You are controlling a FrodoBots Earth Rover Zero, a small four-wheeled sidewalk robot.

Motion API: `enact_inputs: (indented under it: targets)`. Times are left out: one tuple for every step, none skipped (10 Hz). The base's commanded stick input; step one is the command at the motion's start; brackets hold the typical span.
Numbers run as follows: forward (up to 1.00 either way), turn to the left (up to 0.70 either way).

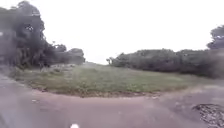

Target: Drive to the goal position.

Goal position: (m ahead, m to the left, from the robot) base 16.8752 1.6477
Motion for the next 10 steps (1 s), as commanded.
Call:
enact_inputs:
  targets:
    - [0.7, -0.35]
    - [0.7, -0.35]
    - [0.7, -0.35]
    - [0.7, -0.35]
    - [0.7, -0.35]
    - [0.7, -0.35]
    - [0.7, -0.35]
    - [0.7, -0.35]
    - [0.7, -0.35]
    - [0.7, -0.35]
